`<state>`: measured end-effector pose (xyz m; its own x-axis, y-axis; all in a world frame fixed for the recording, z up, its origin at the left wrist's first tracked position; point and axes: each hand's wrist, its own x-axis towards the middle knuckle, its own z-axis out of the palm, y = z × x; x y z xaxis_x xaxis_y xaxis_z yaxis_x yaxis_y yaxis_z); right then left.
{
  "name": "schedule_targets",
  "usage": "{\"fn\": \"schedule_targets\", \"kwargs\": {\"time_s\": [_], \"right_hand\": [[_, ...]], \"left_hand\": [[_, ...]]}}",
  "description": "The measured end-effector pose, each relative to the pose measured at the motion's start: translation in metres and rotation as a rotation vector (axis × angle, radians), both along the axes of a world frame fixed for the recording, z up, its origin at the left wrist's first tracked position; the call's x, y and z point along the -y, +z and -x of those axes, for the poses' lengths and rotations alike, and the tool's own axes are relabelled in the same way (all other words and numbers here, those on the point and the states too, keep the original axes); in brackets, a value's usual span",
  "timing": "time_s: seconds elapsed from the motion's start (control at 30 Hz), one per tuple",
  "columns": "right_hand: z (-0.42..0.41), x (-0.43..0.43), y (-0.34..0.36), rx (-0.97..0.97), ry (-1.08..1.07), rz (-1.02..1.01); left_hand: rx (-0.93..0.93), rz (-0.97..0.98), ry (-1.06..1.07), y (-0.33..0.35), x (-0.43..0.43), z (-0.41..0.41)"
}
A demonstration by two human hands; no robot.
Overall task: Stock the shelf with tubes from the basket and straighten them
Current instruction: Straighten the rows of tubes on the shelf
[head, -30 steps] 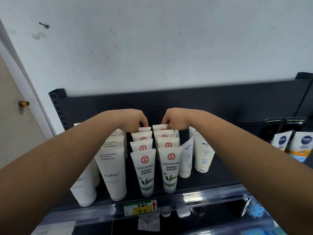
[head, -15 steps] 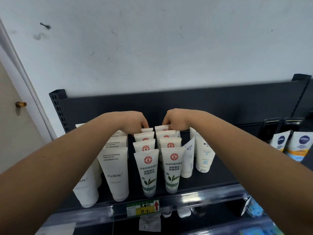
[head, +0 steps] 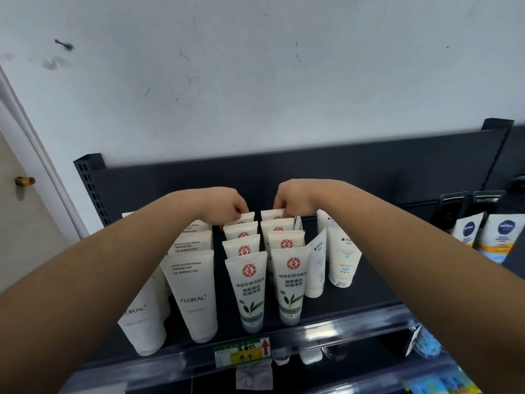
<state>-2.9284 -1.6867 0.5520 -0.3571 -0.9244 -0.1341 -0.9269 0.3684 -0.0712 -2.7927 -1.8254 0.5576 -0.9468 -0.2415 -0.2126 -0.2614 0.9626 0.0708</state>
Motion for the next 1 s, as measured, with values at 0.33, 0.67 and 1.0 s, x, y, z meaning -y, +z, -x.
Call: {"fn": "schedule_targets", "kwargs": {"time_s": [0.33, 0.67, 1.0], "right_hand": [[0.000, 0.001, 0.000, 0.032, 0.000, -0.031], [0.003, -0.001, 0.000, 0.147, 0.007, 0.026], [0.021, -0.032, 0.009, 0.181, -0.106, 0.245]], "left_hand": [[0.029, -0.134, 0.026, 0.004, 0.007, -0.002], [0.001, -0.117, 0.017, 0.001, 0.010, -0.003], [-0.003, -0.137, 0.022, 0.001, 0.011, -0.004]]}}
